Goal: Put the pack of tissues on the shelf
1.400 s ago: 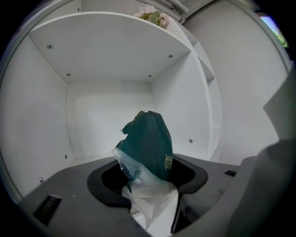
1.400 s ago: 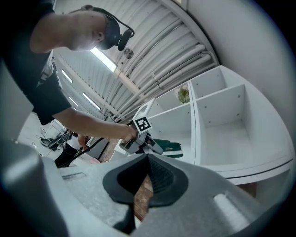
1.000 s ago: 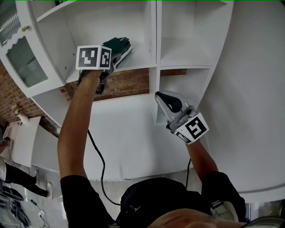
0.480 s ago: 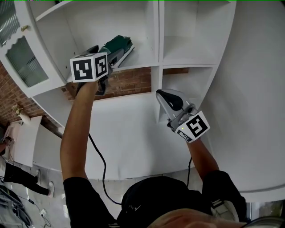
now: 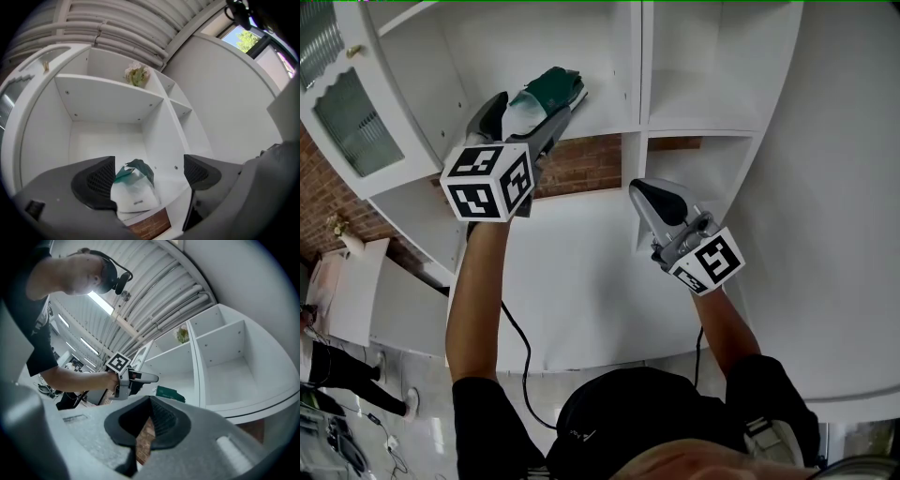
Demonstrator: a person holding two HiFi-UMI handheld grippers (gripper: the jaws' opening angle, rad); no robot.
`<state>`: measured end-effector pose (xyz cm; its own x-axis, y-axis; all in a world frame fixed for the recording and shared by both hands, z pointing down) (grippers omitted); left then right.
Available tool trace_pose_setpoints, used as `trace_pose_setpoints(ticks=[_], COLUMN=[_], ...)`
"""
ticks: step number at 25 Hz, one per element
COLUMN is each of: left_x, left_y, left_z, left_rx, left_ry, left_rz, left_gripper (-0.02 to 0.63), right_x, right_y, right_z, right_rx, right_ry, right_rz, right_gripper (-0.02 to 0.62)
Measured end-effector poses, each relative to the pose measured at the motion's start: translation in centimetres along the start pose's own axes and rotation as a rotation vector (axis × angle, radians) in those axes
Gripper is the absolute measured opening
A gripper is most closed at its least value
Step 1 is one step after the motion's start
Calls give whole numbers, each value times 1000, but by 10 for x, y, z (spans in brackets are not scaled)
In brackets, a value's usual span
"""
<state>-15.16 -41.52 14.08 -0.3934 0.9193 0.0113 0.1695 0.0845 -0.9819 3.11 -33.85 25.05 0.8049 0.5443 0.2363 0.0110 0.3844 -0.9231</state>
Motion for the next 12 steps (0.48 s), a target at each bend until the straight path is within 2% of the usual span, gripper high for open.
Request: trace_pose_setpoints(ticks=[3,6,12], left_x=[26,53,93], left_y=[6,0,-30], left_z=[-18,-36,-87], left_rx=[-25,3,28], left_ry=[10,-1,-57], left_rz=[-109,-192,-233], left_gripper=[446,419,246], right_x=[2,5,11], right_y=[4,9,17], right_z=[3,7,20], right_rx=[-2,-6,-31], right_ry=[-2,-8,-16], right_rz=[-9,-23,-63], right_gripper=[2,2,2])
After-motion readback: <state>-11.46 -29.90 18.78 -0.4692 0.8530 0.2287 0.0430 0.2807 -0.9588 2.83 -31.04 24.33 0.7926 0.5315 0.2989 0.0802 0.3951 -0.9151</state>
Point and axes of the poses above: the fingertips, and each gripper's own axes: x backward along the fingers, z to its left, y out of its top, the point moved 4 cm from there along x, backward along the fingers, and after that the axes turned 10 degrees about z, right-handed, at the moved point
